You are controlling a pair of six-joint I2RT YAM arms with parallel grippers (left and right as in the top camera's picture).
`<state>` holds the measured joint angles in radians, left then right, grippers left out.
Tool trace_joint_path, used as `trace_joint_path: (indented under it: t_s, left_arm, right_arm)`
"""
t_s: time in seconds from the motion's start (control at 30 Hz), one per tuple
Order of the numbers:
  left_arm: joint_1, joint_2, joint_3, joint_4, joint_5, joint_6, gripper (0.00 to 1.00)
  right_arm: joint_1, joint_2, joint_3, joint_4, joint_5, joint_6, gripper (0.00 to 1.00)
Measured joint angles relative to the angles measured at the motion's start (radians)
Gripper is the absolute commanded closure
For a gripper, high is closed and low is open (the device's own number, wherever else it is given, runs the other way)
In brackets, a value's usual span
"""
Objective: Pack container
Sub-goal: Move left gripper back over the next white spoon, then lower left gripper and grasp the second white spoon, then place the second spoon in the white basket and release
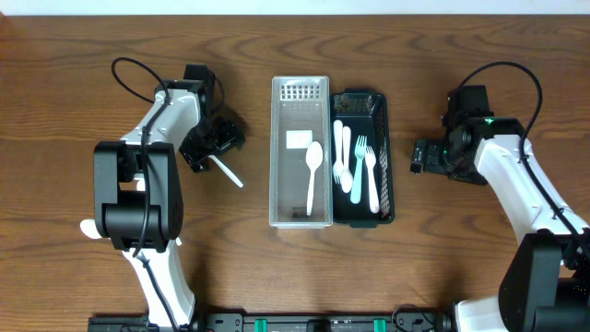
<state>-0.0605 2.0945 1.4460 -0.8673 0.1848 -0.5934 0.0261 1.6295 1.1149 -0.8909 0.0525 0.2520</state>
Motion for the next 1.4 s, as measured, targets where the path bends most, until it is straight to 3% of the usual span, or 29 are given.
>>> trace_joint_path:
  t_s: [0.1, 0.37, 0.53, 0.73, 1.0, 1.4]
  left_arm:
    - [0.000, 0.000, -0.002, -0.004, -0.002, 0.002, 0.32]
    - [0.001, 0.000, -0.007, -0.016, -0.004, 0.016, 0.55]
    - [0.001, 0.000, -0.009, -0.017, -0.002, 0.016, 0.77]
    - [0.001, 0.000, -0.010, -0.018, 0.000, 0.018, 0.79]
    - [0.001, 0.000, -0.010, -0.017, 0.005, 0.018, 0.94]
    - [-0.025, -0.047, -0.014, -0.082, 0.010, 0.062, 0.94]
  right_arm:
    - [0.000, 0.000, 0.000, 0.000, 0.000, 0.000, 0.01]
    - [0.000, 0.000, 0.000, 0.000, 0.000, 0.000, 0.01]
    - [0.000, 0.000, 0.000, 0.000, 0.000, 0.000, 0.01]
    - [0.000, 0.000, 0.000, 0.000, 0.000, 0.000, 0.01]
    - [0.000, 0.000, 0.000, 0.000, 0.000, 0.000, 0.01]
    - [0.000, 0.000, 0.000, 0.000, 0.000, 0.000, 0.01]
